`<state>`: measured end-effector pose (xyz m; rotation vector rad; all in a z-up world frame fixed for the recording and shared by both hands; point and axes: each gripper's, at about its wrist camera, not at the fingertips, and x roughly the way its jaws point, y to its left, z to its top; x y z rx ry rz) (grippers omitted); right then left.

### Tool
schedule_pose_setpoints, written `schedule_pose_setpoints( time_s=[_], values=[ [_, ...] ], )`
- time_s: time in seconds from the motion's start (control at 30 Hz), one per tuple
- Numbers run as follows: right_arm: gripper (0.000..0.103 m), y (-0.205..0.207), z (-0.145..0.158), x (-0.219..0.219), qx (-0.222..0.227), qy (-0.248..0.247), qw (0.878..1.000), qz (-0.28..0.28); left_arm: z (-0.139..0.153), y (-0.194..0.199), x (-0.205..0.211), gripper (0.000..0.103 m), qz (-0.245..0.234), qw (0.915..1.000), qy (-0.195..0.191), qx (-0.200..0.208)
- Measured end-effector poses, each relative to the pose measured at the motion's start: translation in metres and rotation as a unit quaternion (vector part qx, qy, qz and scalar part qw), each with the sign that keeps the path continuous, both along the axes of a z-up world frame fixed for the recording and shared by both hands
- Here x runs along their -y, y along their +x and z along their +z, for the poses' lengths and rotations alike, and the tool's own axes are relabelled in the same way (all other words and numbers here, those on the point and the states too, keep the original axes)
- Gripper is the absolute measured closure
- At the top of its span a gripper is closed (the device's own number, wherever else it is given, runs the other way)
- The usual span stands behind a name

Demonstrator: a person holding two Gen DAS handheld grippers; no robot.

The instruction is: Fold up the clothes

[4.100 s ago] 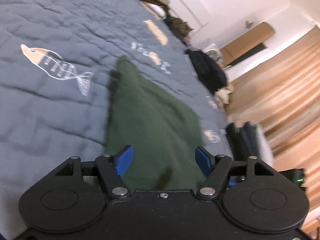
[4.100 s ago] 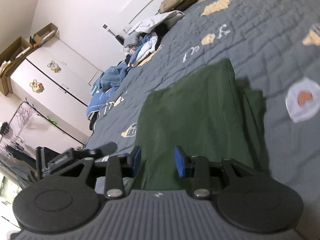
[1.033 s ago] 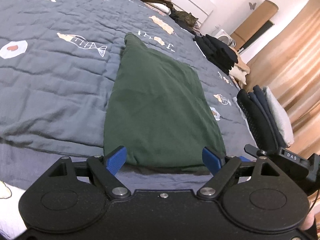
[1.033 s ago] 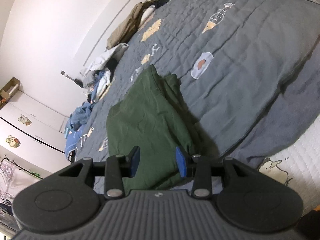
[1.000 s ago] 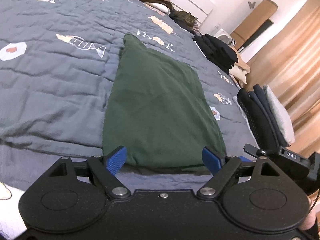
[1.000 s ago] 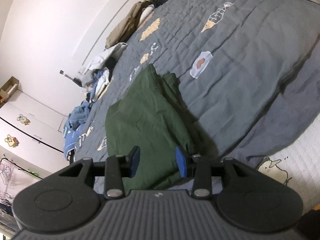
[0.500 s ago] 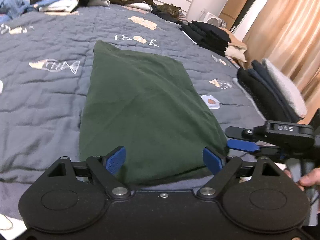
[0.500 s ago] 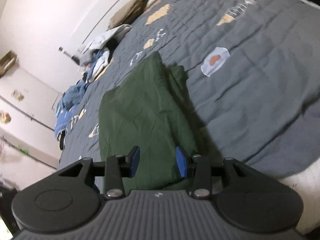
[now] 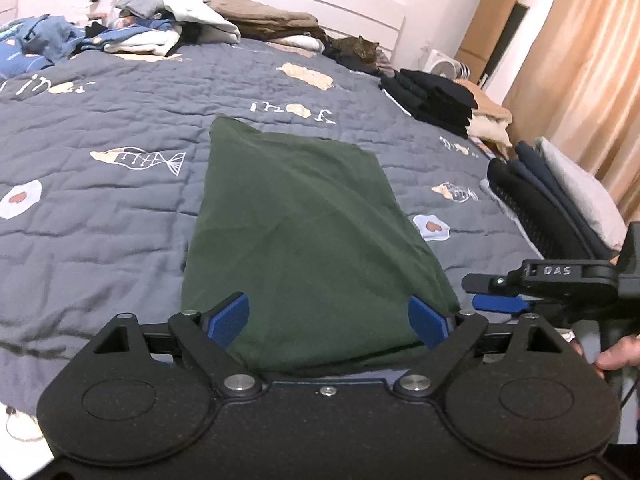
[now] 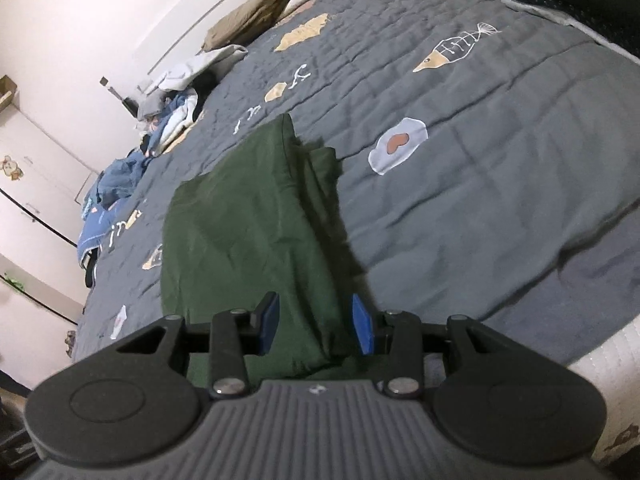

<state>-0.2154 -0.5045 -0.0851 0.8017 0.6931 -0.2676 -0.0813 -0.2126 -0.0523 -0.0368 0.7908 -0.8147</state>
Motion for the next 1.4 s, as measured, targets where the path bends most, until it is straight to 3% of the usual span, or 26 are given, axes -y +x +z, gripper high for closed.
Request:
schedule_pose_setpoints(
  time_s=[0.3, 0.57, 0.87, 0.97, 1.03, 1.07, 1.4],
  values=[
    [0.064, 0.002, -0.018, 0.001, -0.011, 0.02, 1.0, 0.006, 0.004, -0.017, -0.01, 0.015, 0.015, 0.9996, -0.022, 0.004],
    [0.063, 0.007, -0.022, -0.005, -0.006, 0.018, 0.999, 0.026, -0.006, -0.02, -0.013, 0.015, 0.027, 0.9995, -0.013, -0.005],
    [0.064, 0.015, -0.024, -0.016, -0.004, -0.016, 0.999, 0.039, -0.011, -0.017, -0.008, 0.015, 0.03, 0.9995, -0.003, -0.011],
    [0.071, 0.014, -0.02, -0.02, 0.007, -0.029, 0.998, 0.046, -0.012, -0.017, -0.006, 0.015, 0.028, 0.9995, -0.001, -0.011],
    [0.089, 0.011, -0.017, -0.017, 0.015, -0.024, 0.999, 0.041, -0.012, -0.018, -0.004, 0.015, 0.026, 0.9996, 0.001, -0.01],
    [0.092, 0.009, -0.015, -0.015, 0.019, -0.022, 0.999, 0.039, -0.013, -0.018, -0.004, 0.015, 0.025, 0.9996, 0.002, -0.01],
    [0.096, -0.002, 0.0, -0.009, 0.048, 0.013, 0.997, 0.055, -0.015, -0.017, -0.004, 0.015, 0.037, 0.9992, 0.006, -0.016]
  ],
)
